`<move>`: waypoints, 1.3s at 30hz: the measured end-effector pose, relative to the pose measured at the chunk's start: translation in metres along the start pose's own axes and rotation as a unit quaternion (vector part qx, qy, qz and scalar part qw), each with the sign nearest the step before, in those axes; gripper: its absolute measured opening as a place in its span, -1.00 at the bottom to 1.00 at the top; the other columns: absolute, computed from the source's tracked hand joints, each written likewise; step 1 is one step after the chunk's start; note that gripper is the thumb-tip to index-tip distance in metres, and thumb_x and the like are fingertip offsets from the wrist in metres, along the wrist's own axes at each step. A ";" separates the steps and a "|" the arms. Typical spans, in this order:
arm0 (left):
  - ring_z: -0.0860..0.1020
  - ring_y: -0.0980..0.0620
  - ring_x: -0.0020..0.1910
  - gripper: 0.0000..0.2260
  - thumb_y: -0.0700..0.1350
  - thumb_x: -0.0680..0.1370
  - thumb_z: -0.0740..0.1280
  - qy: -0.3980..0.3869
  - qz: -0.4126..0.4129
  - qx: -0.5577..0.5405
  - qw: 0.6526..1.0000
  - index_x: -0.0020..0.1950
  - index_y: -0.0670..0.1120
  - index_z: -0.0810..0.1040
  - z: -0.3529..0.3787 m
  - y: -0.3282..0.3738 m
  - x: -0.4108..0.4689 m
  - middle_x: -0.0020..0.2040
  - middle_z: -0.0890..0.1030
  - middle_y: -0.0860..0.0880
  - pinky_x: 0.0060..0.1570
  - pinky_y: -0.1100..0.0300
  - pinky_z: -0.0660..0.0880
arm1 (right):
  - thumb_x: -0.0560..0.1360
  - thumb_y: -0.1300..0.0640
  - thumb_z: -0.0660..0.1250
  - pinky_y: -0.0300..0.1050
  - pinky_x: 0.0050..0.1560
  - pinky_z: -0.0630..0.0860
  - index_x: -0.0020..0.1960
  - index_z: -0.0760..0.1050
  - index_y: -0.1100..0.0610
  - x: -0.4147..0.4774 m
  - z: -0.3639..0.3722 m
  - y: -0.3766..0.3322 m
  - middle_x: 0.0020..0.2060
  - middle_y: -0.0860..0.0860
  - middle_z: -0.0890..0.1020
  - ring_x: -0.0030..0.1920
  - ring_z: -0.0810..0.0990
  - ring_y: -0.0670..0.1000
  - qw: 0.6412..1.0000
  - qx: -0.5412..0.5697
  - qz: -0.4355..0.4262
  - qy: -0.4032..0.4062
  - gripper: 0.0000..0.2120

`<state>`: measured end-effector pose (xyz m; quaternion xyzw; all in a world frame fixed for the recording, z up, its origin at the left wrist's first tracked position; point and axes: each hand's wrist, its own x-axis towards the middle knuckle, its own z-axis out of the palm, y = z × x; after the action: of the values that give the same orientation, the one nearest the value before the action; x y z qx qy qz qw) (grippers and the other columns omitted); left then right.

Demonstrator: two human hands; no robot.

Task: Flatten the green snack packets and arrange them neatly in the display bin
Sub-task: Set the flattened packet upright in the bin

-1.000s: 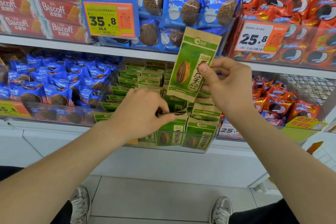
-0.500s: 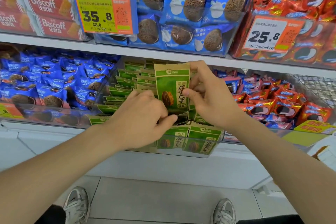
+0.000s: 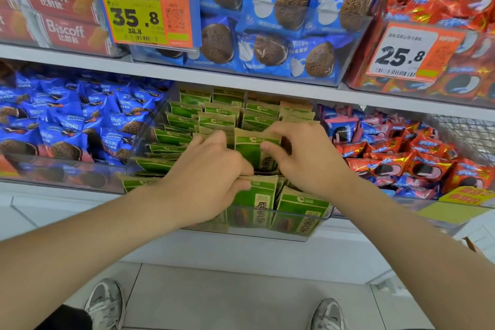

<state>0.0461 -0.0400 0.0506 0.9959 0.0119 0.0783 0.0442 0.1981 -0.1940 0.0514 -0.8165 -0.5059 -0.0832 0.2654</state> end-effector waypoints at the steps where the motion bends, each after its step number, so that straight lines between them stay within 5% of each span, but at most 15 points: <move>1: 0.32 0.06 -0.01 -0.82 0.13 0.69 0.31 0.021 -0.019 -0.013 1.000 -0.02 0.17 0.67 0.000 0.002 0.002 -0.20 0.54 0.19 0.05 0.02 0.29 | 0.64 0.07 0.41 0.04 0.02 0.61 0.09 0.68 -0.01 0.002 0.001 0.001 -0.12 -0.09 0.72 -0.14 0.64 0.00 0.999 -0.025 0.015 0.025 -0.92; 5: 0.44 0.14 -0.13 -0.80 0.06 0.64 0.44 0.062 -0.093 -0.113 0.987 -0.18 0.10 0.67 -0.007 -0.004 0.015 -0.31 0.56 0.14 0.16 -0.03 0.37 | 0.65 0.17 0.33 0.06 0.15 0.59 0.23 0.68 -0.04 0.011 0.002 -0.006 -0.02 -0.07 0.76 0.01 0.70 0.09 0.997 -0.033 0.014 0.073 -0.76; 8: 0.44 0.15 -0.12 -0.82 0.08 0.62 0.47 0.058 -0.123 -0.116 0.984 -0.18 0.11 0.68 -0.008 -0.004 0.018 -0.29 0.54 0.15 0.15 -0.03 0.33 | 0.69 0.12 0.22 0.06 0.26 0.30 0.27 0.65 -0.19 0.017 -0.002 -0.013 0.00 -0.09 0.70 0.20 0.54 0.13 0.996 -0.079 0.039 -0.032 -0.67; 12: 0.35 0.04 0.04 -0.94 0.12 0.61 0.46 0.082 -0.110 -0.055 0.989 0.02 0.19 0.72 -0.006 0.003 0.014 -0.23 0.42 0.22 0.12 0.00 0.28 | 0.68 0.06 0.15 -0.01 0.05 -0.01 0.33 0.63 -0.23 0.015 -0.011 -0.026 0.00 -0.05 0.54 0.23 0.30 0.11 0.982 -0.141 0.054 -0.115 -0.61; 16: 0.33 0.07 0.06 -0.90 0.12 0.57 0.51 0.066 -0.114 -0.075 0.988 0.08 0.21 0.72 -0.006 0.003 0.013 -0.18 0.42 0.26 0.14 0.03 0.26 | 0.64 0.05 0.15 0.09 0.12 0.09 0.20 0.68 -0.22 0.012 -0.016 -0.033 0.05 0.00 0.39 0.14 0.15 0.06 0.974 -0.141 0.082 -0.157 -0.63; 20: 0.48 0.05 0.11 -0.86 0.07 0.52 0.57 0.079 -0.115 -0.116 0.983 0.07 0.20 0.74 -0.002 0.006 0.010 -0.10 0.59 0.17 0.28 -0.03 0.41 | 0.64 0.02 0.12 0.21 0.26 0.15 0.14 0.70 -0.14 0.013 -0.012 -0.034 0.09 0.04 0.34 0.25 0.20 0.17 0.960 -0.177 0.118 -0.184 -0.64; 24: 0.40 0.10 0.10 -0.79 0.12 0.53 0.54 0.081 -0.103 -0.113 0.985 0.14 0.24 0.64 0.003 0.006 0.004 -0.11 0.46 0.25 0.26 0.01 0.35 | 0.65 -0.03 0.09 0.19 0.20 0.12 -0.03 0.67 -0.01 0.011 -0.006 -0.031 0.05 0.00 0.32 0.17 0.19 0.13 0.950 -0.196 0.118 -0.213 -0.63; 28: 0.35 0.16 0.22 -0.60 0.37 0.55 0.32 0.130 -0.061 -0.096 0.985 0.27 0.20 0.47 0.005 -0.001 -0.004 0.17 0.46 0.26 0.23 0.05 0.29 | 0.66 0.00 0.20 0.03 0.04 0.40 -0.34 0.50 0.04 0.004 -0.004 -0.017 -0.23 -0.04 0.56 -0.11 0.51 0.01 0.991 -0.055 0.092 -0.085 -0.59; 30: 0.34 0.14 0.34 -0.47 0.41 0.63 0.05 0.100 -0.044 -0.060 0.992 0.43 0.14 0.46 0.004 -0.004 -0.004 0.29 0.49 0.23 0.30 0.02 0.23 | 0.66 0.08 0.36 -0.08 -0.06 0.53 -0.22 0.62 0.00 0.006 -0.006 -0.009 -0.25 -0.07 0.68 -0.22 0.63 -0.08 0.996 -0.017 0.089 0.003 -0.73; 32: 0.38 0.13 0.38 -0.44 0.33 0.69 -0.14 0.056 -0.023 -0.017 0.998 0.42 0.14 0.49 0.007 -0.004 -0.004 0.26 0.57 0.22 0.40 -0.07 0.15 | 0.58 0.07 0.50 -0.07 0.05 0.63 0.01 0.74 0.02 0.012 -0.007 -0.007 -0.12 -0.06 0.74 -0.11 0.69 -0.06 0.996 -0.040 0.084 0.009 -0.95; 33: 0.43 0.13 0.35 -0.45 0.29 0.71 -0.18 0.047 -0.015 -0.003 0.999 0.36 0.15 0.52 0.009 -0.005 -0.005 0.20 0.60 0.22 0.44 -0.10 0.14 | 0.55 0.04 0.54 -0.01 0.09 0.65 0.07 0.75 0.02 0.015 -0.007 -0.008 -0.08 -0.05 0.75 -0.06 0.69 -0.03 0.995 -0.057 0.077 -0.005 -0.88; 39: 0.51 0.12 0.18 -0.55 0.17 0.76 -0.11 0.035 0.006 -0.005 0.999 0.24 0.15 0.57 0.013 -0.007 -0.002 0.10 0.62 0.19 0.33 0.00 0.31 | 0.50 -0.07 0.54 0.10 0.28 0.45 0.00 0.73 -0.12 0.033 -0.001 -0.008 -0.05 -0.08 0.72 0.13 0.62 0.12 0.972 -0.212 0.059 -0.079 -0.90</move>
<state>0.0462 -0.0345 0.0373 0.9923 0.0072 0.1139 0.0481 0.2073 -0.1659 0.0685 -0.8866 -0.4469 -0.1083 0.0500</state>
